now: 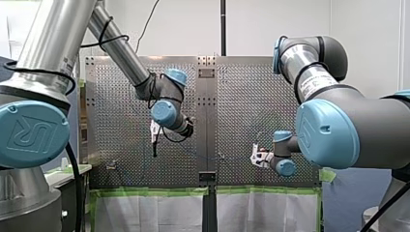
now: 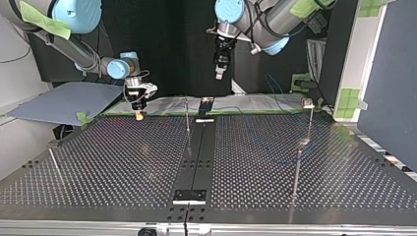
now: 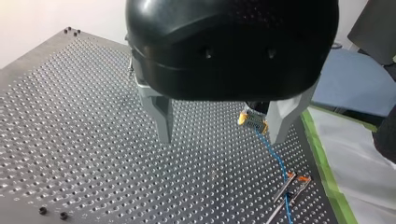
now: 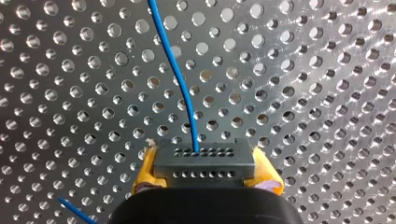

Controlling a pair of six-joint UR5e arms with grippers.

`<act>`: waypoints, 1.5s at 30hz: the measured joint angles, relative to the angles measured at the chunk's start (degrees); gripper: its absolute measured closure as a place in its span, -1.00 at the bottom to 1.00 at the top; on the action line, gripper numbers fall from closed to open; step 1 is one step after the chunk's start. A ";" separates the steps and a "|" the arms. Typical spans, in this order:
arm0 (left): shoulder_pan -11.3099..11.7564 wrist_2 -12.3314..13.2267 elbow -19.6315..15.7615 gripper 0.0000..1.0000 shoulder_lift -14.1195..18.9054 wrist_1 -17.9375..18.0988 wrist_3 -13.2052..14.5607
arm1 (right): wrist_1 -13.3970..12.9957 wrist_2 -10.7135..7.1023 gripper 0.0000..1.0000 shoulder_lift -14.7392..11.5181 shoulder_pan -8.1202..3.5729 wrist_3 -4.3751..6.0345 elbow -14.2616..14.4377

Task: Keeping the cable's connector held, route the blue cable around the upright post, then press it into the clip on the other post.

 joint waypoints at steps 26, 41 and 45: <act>-0.14 0.71 -8.33 -1.00 12.41 10.01 0.24 | 0.84 -1.02 1.00 0.22 2.10 -1.15 -1.08; -0.28 0.48 -8.34 -1.00 8.93 13.97 0.75 | 3.56 -0.97 1.00 0.29 4.01 -1.23 -3.57; -0.28 0.47 -8.34 -1.00 8.92 13.99 0.75 | 3.57 -0.97 1.00 0.29 4.01 -1.23 -3.59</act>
